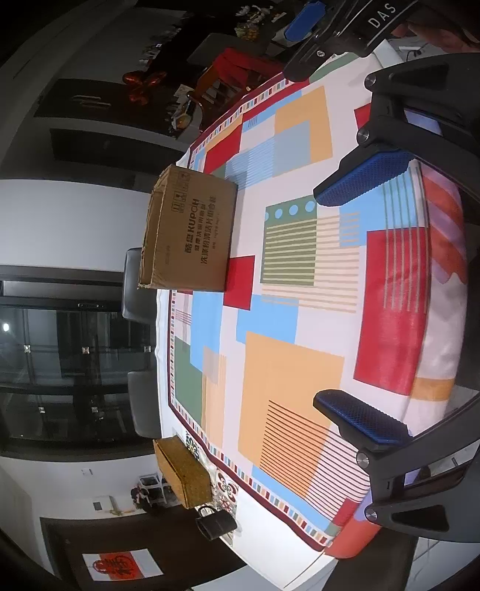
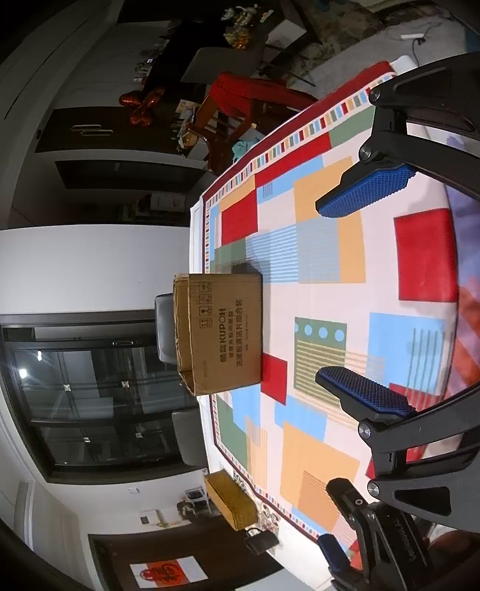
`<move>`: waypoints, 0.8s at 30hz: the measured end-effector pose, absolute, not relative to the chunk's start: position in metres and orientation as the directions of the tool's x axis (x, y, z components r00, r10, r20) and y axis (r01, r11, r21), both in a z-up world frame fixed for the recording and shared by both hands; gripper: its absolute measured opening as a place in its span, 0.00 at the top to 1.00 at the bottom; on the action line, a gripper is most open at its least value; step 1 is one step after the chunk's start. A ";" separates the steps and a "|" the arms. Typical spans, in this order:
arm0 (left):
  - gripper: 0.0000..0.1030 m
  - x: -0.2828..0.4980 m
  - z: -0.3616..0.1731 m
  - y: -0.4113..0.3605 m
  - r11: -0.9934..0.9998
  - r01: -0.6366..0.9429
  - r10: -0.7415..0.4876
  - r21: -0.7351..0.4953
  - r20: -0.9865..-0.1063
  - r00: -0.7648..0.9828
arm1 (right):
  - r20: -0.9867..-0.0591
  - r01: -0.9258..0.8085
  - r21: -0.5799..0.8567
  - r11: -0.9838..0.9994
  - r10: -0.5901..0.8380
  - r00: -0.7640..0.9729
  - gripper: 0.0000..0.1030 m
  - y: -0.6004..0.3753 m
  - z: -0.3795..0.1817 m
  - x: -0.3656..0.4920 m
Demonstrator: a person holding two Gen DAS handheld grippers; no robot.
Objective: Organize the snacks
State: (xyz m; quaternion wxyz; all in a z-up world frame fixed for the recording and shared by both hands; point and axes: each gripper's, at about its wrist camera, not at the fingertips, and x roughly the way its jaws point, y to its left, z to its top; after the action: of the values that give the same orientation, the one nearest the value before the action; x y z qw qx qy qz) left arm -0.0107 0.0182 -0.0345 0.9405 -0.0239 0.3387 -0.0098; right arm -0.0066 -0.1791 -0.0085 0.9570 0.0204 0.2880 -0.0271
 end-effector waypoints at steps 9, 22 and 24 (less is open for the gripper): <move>0.02 -0.027 -0.028 0.021 0.999 -0.007 -0.024 -0.049 -0.603 0.797 | -0.523 0.084 0.028 0.996 -0.057 0.850 0.19 -0.181 -0.003 -0.022; 0.02 -0.029 -0.023 0.021 0.999 -0.003 -0.026 -0.049 -0.593 0.805 | -0.519 0.083 0.036 0.996 -0.053 0.853 0.19 -0.183 -0.001 -0.024; 0.02 -0.029 -0.023 0.021 0.999 -0.003 -0.026 -0.048 -0.594 0.804 | -0.519 0.084 0.037 0.996 -0.053 0.853 0.19 -0.183 -0.001 -0.025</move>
State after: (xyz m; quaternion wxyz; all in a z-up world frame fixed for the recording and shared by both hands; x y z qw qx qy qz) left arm -0.0290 0.0206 -0.0226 0.9495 -0.0231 0.3127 -0.0062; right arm -0.0250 -0.1830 -0.0007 0.9621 0.0290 0.2687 -0.0358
